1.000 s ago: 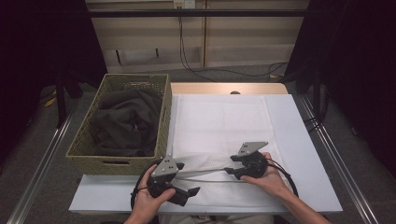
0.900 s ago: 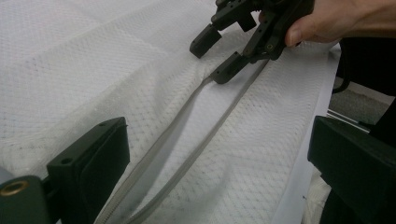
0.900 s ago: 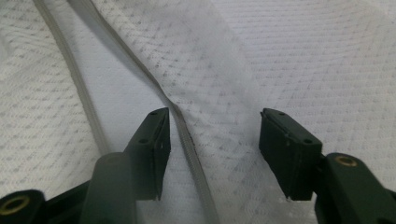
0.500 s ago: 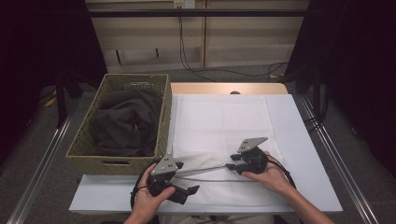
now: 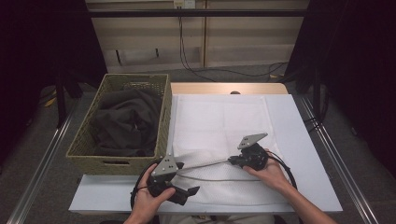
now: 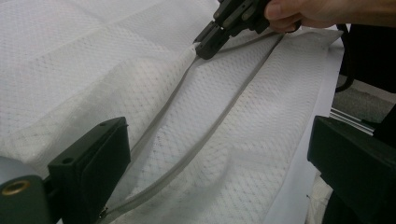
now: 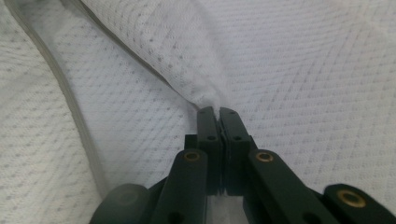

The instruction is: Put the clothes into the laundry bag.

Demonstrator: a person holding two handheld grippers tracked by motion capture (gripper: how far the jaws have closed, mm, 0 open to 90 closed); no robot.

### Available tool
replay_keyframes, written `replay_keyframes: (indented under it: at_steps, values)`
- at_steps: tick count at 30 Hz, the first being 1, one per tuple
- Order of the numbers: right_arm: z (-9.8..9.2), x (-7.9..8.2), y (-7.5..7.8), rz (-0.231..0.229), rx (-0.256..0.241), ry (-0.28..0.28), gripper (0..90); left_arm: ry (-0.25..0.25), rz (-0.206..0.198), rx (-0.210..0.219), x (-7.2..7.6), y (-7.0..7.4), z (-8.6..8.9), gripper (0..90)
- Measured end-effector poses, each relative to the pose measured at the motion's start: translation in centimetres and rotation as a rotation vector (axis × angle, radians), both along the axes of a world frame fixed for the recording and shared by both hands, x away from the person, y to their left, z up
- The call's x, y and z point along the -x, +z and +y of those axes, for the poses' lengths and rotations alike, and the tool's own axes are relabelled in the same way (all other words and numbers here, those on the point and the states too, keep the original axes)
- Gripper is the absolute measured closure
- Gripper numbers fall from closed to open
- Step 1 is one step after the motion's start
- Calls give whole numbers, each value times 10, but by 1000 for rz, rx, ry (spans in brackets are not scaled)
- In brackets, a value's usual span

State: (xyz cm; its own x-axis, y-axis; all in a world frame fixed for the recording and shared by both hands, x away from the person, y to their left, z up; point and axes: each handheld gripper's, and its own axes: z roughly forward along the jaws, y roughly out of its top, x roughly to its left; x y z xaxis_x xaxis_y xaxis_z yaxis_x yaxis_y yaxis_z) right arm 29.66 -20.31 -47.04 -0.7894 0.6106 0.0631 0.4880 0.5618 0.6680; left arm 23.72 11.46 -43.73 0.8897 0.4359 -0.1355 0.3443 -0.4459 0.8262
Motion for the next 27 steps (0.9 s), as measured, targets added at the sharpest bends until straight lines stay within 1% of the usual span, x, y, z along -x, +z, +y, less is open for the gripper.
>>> replay_keyframes:
  at_steps: [1,2,5,7,9,10,11,12,13,14,16,18,20,23,25,26,27]
  values:
    - [0,1,2,-3,-9,-4,889,2,-1,-1,0,0,0,57]
    - [-2,2,4,-8,-25,2,889,3,-1,8,0,0,0,57]
    - [-4,5,10,-7,-58,10,889,4,2,10,-1,0,1,57]
    - [-5,7,14,-13,-66,7,890,7,0,12,0,0,1,57]
    - [-6,8,18,-3,-75,18,891,8,-1,16,0,0,2,57]
    - [-6,8,21,-10,-83,19,891,10,-9,-2,1,1,3,58]
    - [-6,9,24,-10,-93,15,892,1,-12,12,2,1,4,58]
    - [-7,9,27,-13,-106,18,893,3,-21,3,3,2,6,58]
    - [-8,9,30,-11,-123,22,893,10,-22,11,4,3,8,58]
    - [-8,9,33,-13,-139,26,894,14,-22,22,5,3,10,57]
    - [-9,8,37,-13,-157,26,895,22,-29,27,5,4,12,57]
    - [-9,6,39,-15,-165,22,895,27,-27,24,5,4,14,56]
    - [-10,5,42,-13,-183,16,895,23,-30,31,5,4,15,56]
    - [-9,3,50,-27,-203,23,895,28,-29,29,7,3,16,56]
    - [-9,1,55,-34,-218,26,896,34,-27,40,7,3,18,56]
    - [-9,-1,58,-39,-221,25,895,35,-29,31,7,4,19,56]
    - [-9,-2,59,-37,-231,21,895,38,-26,38,7,3,19,56]
